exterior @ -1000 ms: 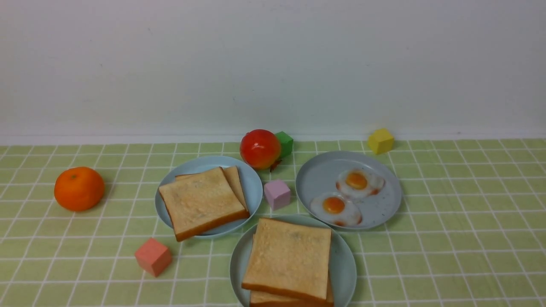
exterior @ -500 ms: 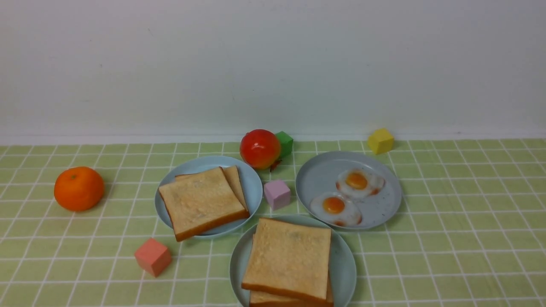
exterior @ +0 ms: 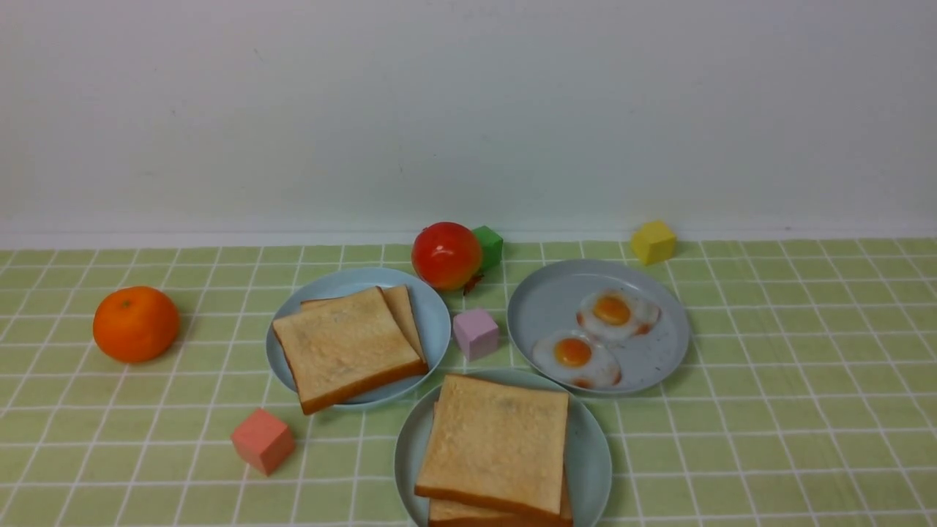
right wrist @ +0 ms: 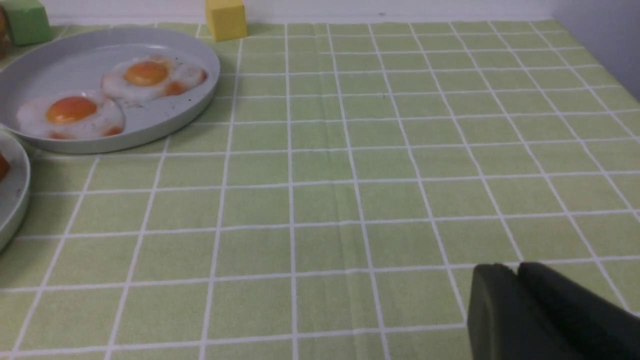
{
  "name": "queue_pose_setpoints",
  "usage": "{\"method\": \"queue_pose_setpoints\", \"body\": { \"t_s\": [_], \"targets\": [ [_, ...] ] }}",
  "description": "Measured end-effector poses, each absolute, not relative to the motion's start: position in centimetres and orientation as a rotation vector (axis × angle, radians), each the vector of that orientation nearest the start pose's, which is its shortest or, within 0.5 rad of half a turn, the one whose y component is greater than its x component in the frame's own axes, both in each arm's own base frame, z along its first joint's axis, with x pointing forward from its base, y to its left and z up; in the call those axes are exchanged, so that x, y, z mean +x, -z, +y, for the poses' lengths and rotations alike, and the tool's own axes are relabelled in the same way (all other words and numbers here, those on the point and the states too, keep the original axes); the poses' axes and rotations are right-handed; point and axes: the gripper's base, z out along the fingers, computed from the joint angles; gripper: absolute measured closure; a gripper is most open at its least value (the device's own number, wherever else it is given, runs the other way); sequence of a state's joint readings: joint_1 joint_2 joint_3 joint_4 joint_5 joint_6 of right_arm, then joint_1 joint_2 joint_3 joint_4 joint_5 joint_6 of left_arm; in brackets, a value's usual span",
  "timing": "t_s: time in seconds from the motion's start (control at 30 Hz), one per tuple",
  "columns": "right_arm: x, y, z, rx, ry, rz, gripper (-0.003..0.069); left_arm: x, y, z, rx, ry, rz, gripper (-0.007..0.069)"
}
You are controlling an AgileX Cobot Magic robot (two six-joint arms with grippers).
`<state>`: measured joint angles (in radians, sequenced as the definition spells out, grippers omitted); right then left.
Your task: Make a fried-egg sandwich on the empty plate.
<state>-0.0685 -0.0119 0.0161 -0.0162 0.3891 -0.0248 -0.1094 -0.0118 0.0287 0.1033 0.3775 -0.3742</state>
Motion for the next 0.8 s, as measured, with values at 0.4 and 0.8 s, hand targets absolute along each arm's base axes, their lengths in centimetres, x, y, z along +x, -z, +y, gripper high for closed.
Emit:
{"method": "queue_pose_setpoints", "body": {
  "t_s": [0.4,0.8],
  "targets": [
    [5.18,-17.35,-0.42,0.03,0.081,1.877,0.0564,5.25,-17.04,-0.23,-0.185,0.231,1.873,0.0565],
    [5.18,-17.35,-0.42,0.029,0.084,1.877,0.0556,5.25,-17.04,-0.23,-0.185,0.231,1.873,0.0565]
  ]
}}
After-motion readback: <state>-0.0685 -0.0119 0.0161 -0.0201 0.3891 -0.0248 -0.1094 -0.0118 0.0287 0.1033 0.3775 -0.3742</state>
